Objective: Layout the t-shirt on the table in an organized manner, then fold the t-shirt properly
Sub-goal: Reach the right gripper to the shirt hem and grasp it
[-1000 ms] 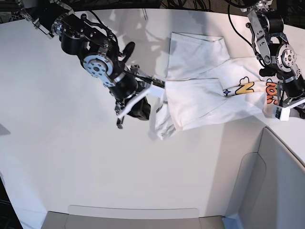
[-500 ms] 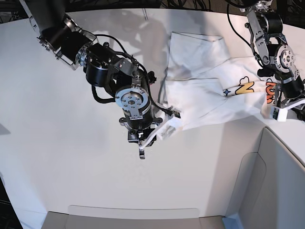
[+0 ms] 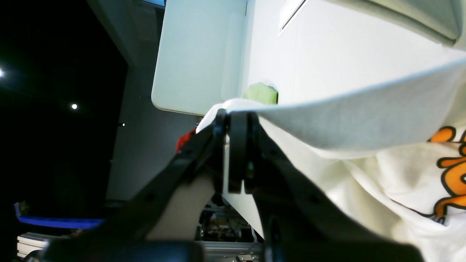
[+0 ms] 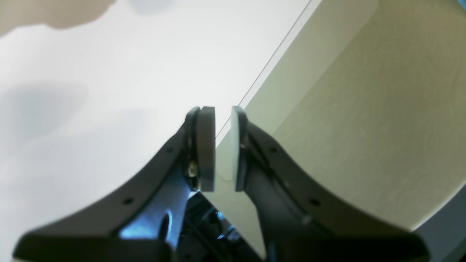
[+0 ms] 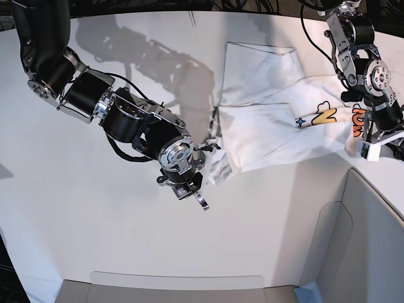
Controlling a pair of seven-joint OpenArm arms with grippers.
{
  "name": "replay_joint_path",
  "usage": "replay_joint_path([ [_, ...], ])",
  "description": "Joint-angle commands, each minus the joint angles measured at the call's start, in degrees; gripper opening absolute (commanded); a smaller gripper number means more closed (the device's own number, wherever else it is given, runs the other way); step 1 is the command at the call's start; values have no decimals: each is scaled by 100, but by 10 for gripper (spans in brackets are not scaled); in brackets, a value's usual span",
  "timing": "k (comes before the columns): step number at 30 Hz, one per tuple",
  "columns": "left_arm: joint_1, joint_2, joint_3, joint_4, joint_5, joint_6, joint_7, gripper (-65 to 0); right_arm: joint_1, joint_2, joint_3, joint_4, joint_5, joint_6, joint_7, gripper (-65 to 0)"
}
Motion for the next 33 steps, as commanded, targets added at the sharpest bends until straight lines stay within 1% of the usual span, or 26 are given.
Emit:
replay_joint_path([
  [1,-61,-75,-15,81,63,112,-67,-650,229,-74,-21,57,-71,60,-7,-567],
  [3,-61,-75,-15,81,63,112,-67,-650,273,-189,-214,48,-62,60,-16,-567],
  [8,-61,-75,-15,81,63,112,-67,-650,247,-356,-662,48,-62,60,-34,-567],
  [10,-61,-75,-15,81,63,112,-58,-650,238,-417,-742,48,-62,60,-34,-567],
  [12,-61,-75,-15,81,63,112,-58,-650,238,-470,-742,30,-62,60,-34,-567],
  [18,-61,-75,-15,81,55,112,-58,-650,299,-487,-742,-216,-62,60,-7,-567],
  [30,-61,-75,-15,81,55,112,-58,-650,422,-1085,-759,-480,-62,60,-42,-565],
  [33,-61,-75,-32,81,55,112,-58,-650,422,-1129,-759,-524,-62,60,-42,-562],
])
